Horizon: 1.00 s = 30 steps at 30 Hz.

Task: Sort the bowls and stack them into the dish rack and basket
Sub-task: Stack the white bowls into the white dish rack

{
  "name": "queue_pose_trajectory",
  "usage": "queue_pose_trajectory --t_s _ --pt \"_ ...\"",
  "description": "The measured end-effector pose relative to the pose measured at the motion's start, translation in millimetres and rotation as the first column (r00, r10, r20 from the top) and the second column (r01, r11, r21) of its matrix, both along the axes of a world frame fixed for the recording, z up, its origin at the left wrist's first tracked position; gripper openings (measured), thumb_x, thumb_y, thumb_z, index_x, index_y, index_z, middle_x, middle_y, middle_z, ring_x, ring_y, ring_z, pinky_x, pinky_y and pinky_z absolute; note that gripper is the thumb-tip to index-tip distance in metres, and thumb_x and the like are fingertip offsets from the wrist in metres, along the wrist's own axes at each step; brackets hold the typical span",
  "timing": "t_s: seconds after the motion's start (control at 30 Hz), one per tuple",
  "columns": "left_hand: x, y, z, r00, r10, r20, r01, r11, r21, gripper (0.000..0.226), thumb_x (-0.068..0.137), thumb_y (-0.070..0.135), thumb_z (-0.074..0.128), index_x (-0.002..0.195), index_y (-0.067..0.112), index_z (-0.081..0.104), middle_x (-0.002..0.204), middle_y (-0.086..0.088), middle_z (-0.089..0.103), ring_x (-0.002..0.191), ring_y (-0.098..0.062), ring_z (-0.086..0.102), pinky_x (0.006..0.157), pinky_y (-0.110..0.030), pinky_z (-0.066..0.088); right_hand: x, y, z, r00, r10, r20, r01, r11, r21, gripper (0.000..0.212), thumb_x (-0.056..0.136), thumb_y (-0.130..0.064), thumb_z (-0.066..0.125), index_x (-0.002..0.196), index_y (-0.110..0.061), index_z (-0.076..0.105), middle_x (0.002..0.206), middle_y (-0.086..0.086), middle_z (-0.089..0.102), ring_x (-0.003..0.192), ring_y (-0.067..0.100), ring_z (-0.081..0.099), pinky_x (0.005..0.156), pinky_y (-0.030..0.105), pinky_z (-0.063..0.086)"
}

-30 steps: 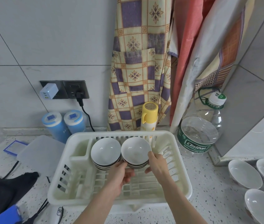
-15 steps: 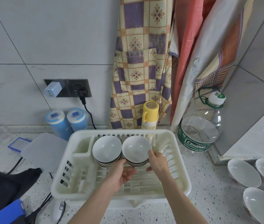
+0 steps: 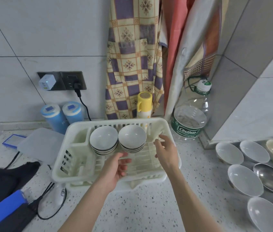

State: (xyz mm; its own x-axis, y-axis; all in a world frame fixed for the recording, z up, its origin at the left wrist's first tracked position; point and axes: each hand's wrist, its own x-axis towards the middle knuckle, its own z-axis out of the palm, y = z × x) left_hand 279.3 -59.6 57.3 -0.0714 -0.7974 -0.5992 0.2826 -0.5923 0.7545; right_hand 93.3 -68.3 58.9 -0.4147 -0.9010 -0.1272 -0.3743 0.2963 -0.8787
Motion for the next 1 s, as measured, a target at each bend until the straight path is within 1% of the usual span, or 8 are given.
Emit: queue_pose_trajectory --t_s 0.1,0.17,0.33,0.6,0.7,0.8,0.93,1.0 --pt "-13.8 17.2 4.0 1.000 -0.022 -0.005 0.022 0.999 -0.040 0.017 0.097 0.018 0.052 0.095 0.008 0.065 0.060 -0.001 0.063 0.041 -0.009 0.044 0.035 -0.020 0.029 -12.1 29.2 0.9 0.994 -0.060 0.096 0.067 0.996 -0.064 0.033 0.091 -0.033 0.051 0.123 -0.029 0.058 0.094 -0.009 0.072 0.053 0.004 0.063 0.054 0.023 0.050" --pt "-26.3 30.1 5.2 0.998 -0.061 0.000 0.061 0.996 -0.058 0.018 0.097 0.018 0.050 0.093 0.009 0.065 0.060 0.000 0.062 0.042 -0.009 0.044 0.036 -0.021 0.030 -23.4 48.0 0.5 0.984 -0.099 0.149 0.113 0.990 -0.082 0.028 0.091 -0.027 0.052 0.118 -0.027 0.060 0.088 -0.010 0.072 0.053 0.004 0.061 0.047 0.013 0.044" --pt "-71.8 65.7 0.2 0.975 -0.211 0.065 0.213 0.976 -0.037 0.021 0.098 0.019 0.048 0.093 0.008 0.064 0.060 0.000 0.062 0.043 -0.010 0.045 0.038 -0.021 0.029 -61.0 86.2 -1.7 0.977 -0.145 0.153 0.155 0.987 -0.050 0.026 0.092 -0.020 0.049 0.112 -0.023 0.064 0.078 -0.010 0.073 0.044 0.001 0.055 0.043 0.016 0.044" --pt "-191.8 123.9 -35.2 0.889 -0.405 0.212 0.382 0.913 0.140 0.019 0.093 0.025 0.054 0.103 0.012 0.065 0.063 0.000 0.069 0.045 -0.012 0.048 0.040 -0.021 0.028 -163.6 124.3 -4.8 0.981 -0.108 0.161 0.119 0.991 -0.063 0.023 0.091 -0.016 0.050 0.102 -0.022 0.069 0.068 -0.011 0.073 0.042 0.003 0.054 0.041 0.013 0.039" --pt "-243.1 143.3 -51.3 0.812 -0.510 0.282 0.482 0.860 0.168 0.025 0.093 0.037 0.056 0.111 0.020 0.059 0.072 0.002 0.071 0.045 -0.009 0.047 0.040 -0.020 0.025 -213.0 136.4 -9.9 0.982 -0.092 0.163 0.101 0.994 -0.051 0.021 0.092 -0.016 0.051 0.101 -0.022 0.068 0.067 -0.011 0.072 0.043 0.004 0.054 0.044 0.015 0.042" --pt "-287.7 158.4 -63.1 0.701 -0.610 0.368 0.597 0.785 0.164 0.032 0.096 0.047 0.049 0.121 0.026 0.050 0.088 0.002 0.070 0.054 -0.010 0.048 0.041 -0.019 0.026 -260.2 147.4 -15.9 0.980 -0.113 0.166 0.119 0.993 -0.025 0.020 0.092 -0.017 0.051 0.098 -0.021 0.069 0.067 -0.013 0.071 0.048 0.006 0.057 0.053 0.023 0.047" --pt "-334.6 174.4 -68.8 0.659 -0.648 0.382 0.626 0.754 0.199 0.049 0.095 0.051 0.049 0.136 0.027 0.040 0.093 0.001 0.071 0.054 -0.008 0.046 0.042 -0.020 0.024 -309.2 165.2 -20.2 0.985 -0.095 0.145 0.093 0.995 0.020 0.024 0.090 -0.018 0.048 0.097 -0.030 0.067 0.074 -0.011 0.073 0.047 0.001 0.056 0.051 0.013 0.041" --pt "-350.4 180.8 -71.6 0.677 -0.636 0.371 0.612 0.766 0.197 0.045 0.093 0.051 0.052 0.131 0.030 0.040 0.093 0.000 0.073 0.053 -0.009 0.046 0.042 -0.020 0.024 -326.6 173.4 -24.5 0.981 -0.104 0.164 0.099 0.994 0.038 0.024 0.090 -0.018 0.047 0.100 -0.029 0.067 0.076 -0.010 0.074 0.048 0.002 0.056 0.055 0.019 0.044"
